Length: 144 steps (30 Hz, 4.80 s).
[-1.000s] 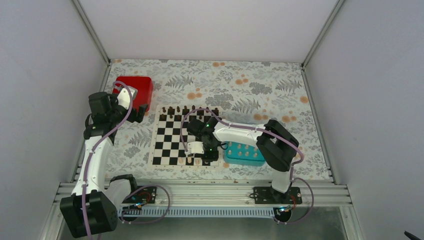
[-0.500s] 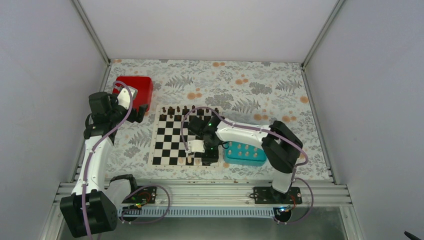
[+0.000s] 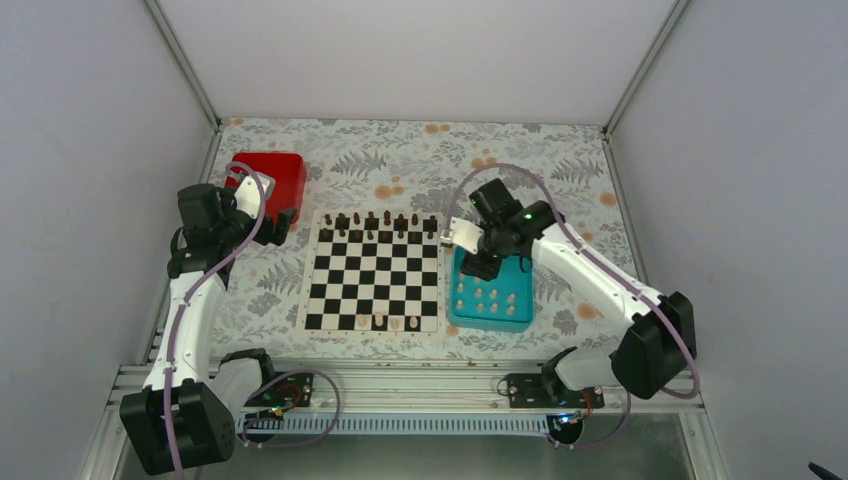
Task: Set up the chess pieces on the board
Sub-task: Pick up the chess piece from the storage box, then place the chess piece on the chessboard.
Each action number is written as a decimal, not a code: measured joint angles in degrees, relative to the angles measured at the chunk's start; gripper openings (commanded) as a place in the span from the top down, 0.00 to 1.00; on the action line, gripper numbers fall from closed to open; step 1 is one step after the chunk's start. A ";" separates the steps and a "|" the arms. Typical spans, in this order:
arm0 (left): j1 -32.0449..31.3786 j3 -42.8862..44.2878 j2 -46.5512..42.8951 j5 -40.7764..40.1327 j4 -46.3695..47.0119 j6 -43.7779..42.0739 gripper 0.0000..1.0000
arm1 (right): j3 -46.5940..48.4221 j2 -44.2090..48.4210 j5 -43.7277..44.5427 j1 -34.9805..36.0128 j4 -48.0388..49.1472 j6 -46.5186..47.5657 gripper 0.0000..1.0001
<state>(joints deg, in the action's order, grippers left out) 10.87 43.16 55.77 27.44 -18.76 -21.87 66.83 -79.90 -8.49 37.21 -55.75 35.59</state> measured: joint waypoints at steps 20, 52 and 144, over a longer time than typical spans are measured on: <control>0.00 0.00 -0.35 -0.07 0.00 0.02 0.00 | -14.88 -2.69 2.54 -9.60 10.19 1.36 0.49; 0.37 -0.33 -0.66 0.17 0.00 0.00 0.00 | -12.02 -9.92 1.31 -9.97 11.87 2.38 0.93; 2.25 -0.85 -2.25 -0.92 0.33 0.09 0.00 | 57.07 -59.47 2.75 34.73 -8.90 0.22 0.77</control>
<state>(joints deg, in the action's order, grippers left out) 13.13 42.30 53.52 26.52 -18.44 -21.78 123.90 -139.37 -5.74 71.94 -64.64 35.81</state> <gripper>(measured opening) 0.999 0.166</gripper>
